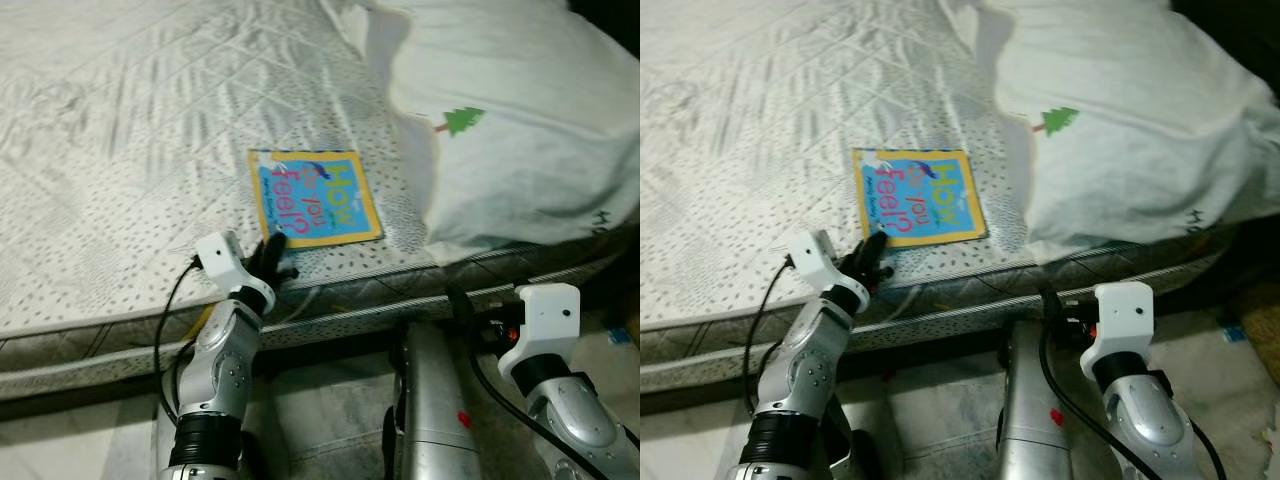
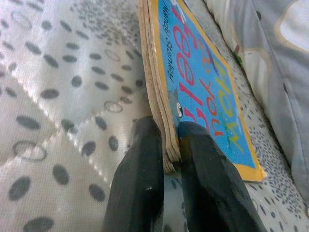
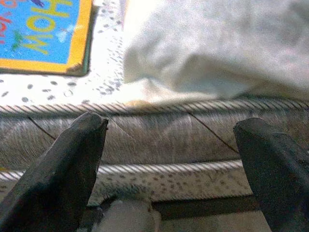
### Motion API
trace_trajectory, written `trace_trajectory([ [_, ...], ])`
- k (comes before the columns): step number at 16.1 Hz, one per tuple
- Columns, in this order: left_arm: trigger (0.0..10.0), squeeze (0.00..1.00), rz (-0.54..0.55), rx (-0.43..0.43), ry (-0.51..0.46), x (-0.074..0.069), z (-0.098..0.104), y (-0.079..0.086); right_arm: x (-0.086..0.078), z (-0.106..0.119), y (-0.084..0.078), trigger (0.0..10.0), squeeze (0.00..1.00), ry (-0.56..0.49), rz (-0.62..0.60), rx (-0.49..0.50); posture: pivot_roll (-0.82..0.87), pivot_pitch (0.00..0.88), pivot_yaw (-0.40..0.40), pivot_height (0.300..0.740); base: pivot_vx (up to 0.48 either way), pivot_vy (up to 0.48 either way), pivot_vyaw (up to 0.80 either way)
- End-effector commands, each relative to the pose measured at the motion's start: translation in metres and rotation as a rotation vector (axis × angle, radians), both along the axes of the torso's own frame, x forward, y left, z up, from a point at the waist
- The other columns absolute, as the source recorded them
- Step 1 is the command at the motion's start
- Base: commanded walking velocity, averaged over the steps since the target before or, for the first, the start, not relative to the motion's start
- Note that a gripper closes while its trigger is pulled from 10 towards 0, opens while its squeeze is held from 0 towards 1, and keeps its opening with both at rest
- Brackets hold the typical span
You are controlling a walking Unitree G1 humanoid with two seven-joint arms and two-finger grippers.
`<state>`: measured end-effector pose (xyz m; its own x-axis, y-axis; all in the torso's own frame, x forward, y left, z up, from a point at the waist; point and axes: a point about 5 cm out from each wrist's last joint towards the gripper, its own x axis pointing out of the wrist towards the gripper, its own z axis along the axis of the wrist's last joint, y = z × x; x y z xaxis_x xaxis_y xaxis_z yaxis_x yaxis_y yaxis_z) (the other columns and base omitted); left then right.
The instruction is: Clean up the room
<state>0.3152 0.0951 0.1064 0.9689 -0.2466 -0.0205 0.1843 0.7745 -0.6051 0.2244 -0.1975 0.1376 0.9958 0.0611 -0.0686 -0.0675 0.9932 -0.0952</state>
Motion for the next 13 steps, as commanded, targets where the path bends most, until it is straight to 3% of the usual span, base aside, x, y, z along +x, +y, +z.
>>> trace_trajectory([
  [1, 10.0, 0.0, -0.07, -0.007, 0.165, -0.018, -0.034, -0.019, -0.001, -0.003, -0.001, 10.0, 0.0, 0.007, -0.007, -0.001, -0.27, 0.206, 0.058, 0.477, 0.0, 0.0, 0.0],
  [3, 10.0, 0.0, -0.113, -0.091, 0.139, -0.018, -0.027, -0.03, -0.002, -0.003, -0.002, 10.0, 0.0, 0.003, -0.009, -0.001, -0.27, 0.206, 0.058, 0.477, 0.0, 0.0, 0.0],
  [8, 10.0, 0.0, -0.181, -0.25, 0.235, -0.027, -0.04, -0.048, 0.0, -0.002, 0.002, 10.0, 0.0, -0.003, -0.004, 0.003, -0.28, 0.205, 0.056, 0.477, 0.0, 0.0, 0.0],
  [10, 10.0, 0.0, -0.322, -0.308, 0.25, -0.027, -0.037, -0.066, 0.002, -0.002, 0.003, 10.0, 0.0, -0.006, -0.001, 0.004, -0.28, 0.204, 0.053, 0.477, 0.0, 0.0, 0.0],
  [13, 10.0, 0.0, -0.442, -0.34, 0.246, -0.027, -0.031, -0.077, 0.003, -0.001, 0.004, 10.0, 0.0, -0.01, -0.001, 0.006, -0.28, 0.204, 0.055, 0.477, 0.0, 0.0, 0.0],
])
